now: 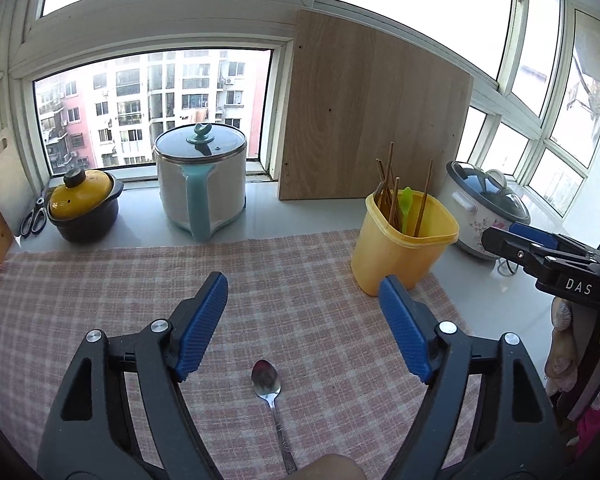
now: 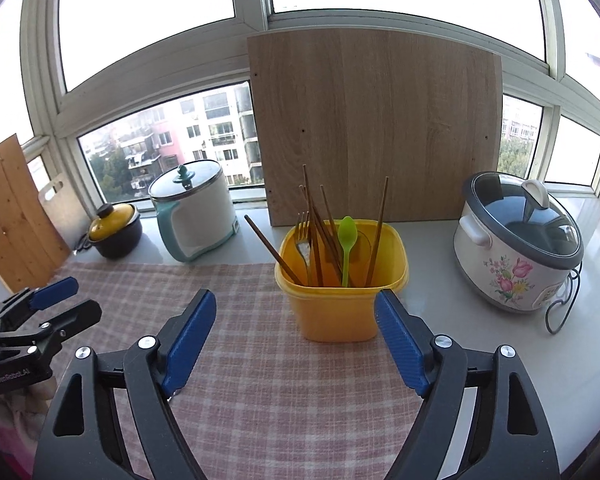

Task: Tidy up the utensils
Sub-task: 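Move the right tool down to the metal spoon on the cloth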

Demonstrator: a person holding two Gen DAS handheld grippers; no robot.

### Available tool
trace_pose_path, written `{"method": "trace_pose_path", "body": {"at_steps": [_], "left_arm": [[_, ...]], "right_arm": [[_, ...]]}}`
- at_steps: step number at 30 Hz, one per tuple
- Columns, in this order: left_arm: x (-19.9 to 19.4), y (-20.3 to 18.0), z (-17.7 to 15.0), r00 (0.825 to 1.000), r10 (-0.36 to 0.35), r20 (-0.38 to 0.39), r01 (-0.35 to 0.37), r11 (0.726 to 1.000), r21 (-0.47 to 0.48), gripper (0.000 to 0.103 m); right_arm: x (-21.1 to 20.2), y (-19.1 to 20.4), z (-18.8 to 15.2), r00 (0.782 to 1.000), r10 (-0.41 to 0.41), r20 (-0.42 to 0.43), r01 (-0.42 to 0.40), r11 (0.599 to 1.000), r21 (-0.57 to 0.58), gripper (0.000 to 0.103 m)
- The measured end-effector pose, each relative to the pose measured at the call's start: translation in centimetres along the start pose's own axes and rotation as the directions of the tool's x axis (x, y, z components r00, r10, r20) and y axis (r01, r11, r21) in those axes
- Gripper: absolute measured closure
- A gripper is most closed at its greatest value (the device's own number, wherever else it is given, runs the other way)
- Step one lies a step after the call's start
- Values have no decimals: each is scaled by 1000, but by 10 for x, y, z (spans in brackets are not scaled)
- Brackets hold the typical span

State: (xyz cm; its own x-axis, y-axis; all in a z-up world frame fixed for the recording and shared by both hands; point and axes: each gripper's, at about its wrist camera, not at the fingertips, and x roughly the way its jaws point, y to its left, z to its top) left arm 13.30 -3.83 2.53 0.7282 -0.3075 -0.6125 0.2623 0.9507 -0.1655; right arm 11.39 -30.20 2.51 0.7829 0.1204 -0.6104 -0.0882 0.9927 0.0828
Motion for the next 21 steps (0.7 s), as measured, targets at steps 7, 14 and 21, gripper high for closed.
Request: {"method": "trace_pose_path", "body": {"at_steps": [7,14,21], "left_arm": [[-9,35,-25,996,75,-48,-77,996,-36,21],[-14,70,-55,988,117,-102,-125,989,-79,21],[-19,112,-95,968,174,-182,-198,973,-120,21]], "right_arm": [[17,32,-24,997,40,-69,-44,998,-49,22],[33,63,-47,991,82,-105,-91,992,-84,22],[61,88,-69,967,142,-211,-162,983,-83,22]]}}
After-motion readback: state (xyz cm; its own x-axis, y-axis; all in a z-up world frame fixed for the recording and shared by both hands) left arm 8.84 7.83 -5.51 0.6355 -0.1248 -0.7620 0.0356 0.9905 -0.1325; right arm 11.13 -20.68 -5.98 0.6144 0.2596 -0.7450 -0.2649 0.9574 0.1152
